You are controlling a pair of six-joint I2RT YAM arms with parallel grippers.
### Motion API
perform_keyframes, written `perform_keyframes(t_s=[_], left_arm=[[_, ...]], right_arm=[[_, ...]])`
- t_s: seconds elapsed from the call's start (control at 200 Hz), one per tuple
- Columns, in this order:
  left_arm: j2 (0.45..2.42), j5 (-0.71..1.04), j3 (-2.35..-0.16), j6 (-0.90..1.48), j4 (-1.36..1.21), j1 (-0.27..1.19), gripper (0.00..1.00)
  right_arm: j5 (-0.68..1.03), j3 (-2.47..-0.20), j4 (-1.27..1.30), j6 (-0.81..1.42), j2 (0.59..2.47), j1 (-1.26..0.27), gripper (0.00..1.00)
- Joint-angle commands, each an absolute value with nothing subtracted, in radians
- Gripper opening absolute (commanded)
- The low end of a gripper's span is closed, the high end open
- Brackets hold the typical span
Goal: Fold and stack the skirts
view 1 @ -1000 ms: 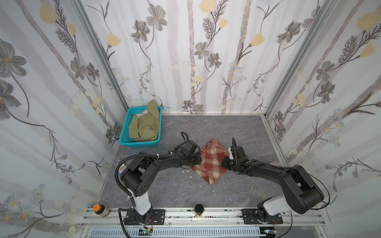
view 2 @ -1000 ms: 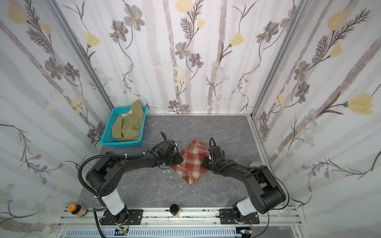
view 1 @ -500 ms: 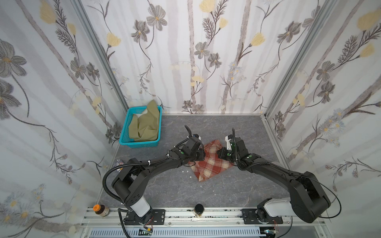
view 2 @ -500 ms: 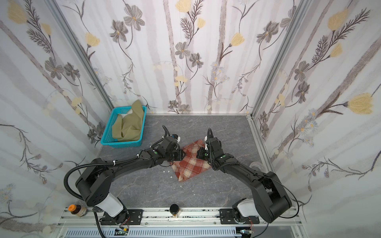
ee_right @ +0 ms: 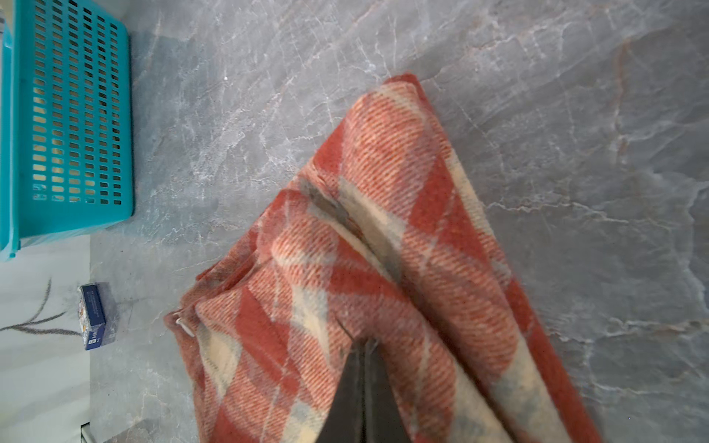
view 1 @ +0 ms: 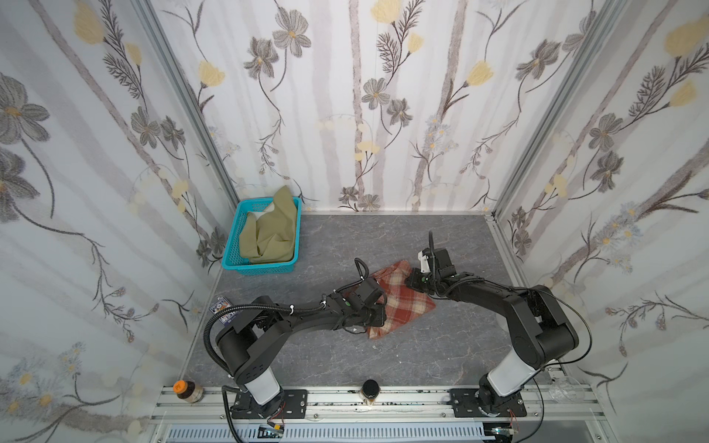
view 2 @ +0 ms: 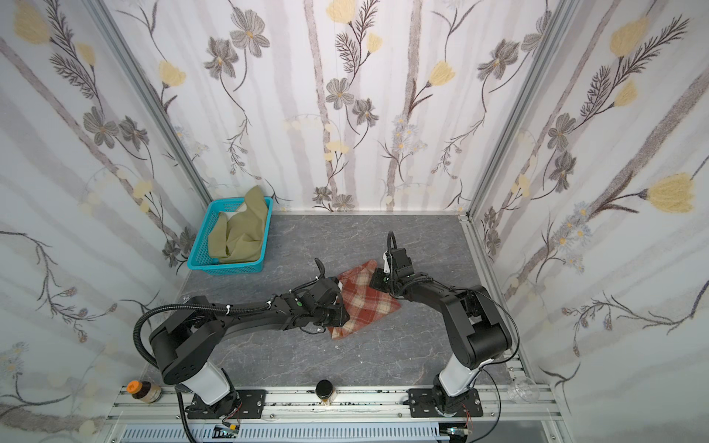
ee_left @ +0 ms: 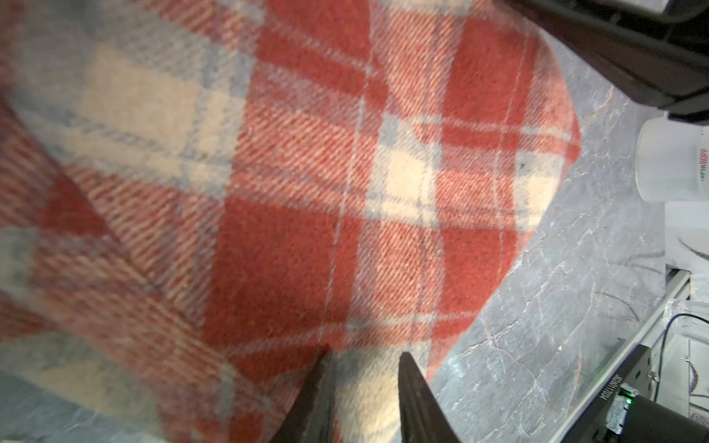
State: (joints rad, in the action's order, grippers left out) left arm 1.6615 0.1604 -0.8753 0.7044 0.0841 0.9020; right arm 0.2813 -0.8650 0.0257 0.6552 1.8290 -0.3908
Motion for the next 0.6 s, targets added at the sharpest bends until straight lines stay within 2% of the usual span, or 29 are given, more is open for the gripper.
perform_keyframes(t_s=[0.0,0.405,0.595], left_arm=[[1.669,0.159,-0.858,0.701,0.095,0.884,0.31],[1.600,0.080,-0.833,0.639,0.181,0.781,0.31],[1.549,0.028,-0.862,0.615,0.213,0.756,0.32]], right_arm=[[0.273,-0.848,0.062,0.693,1.834,-0.379,0.00],[0.320,-0.678,0.129,0.768,1.774,-0.363,0.00],[0.351,-0.608,0.174,0.800,1.683,-0.376,0.00]])
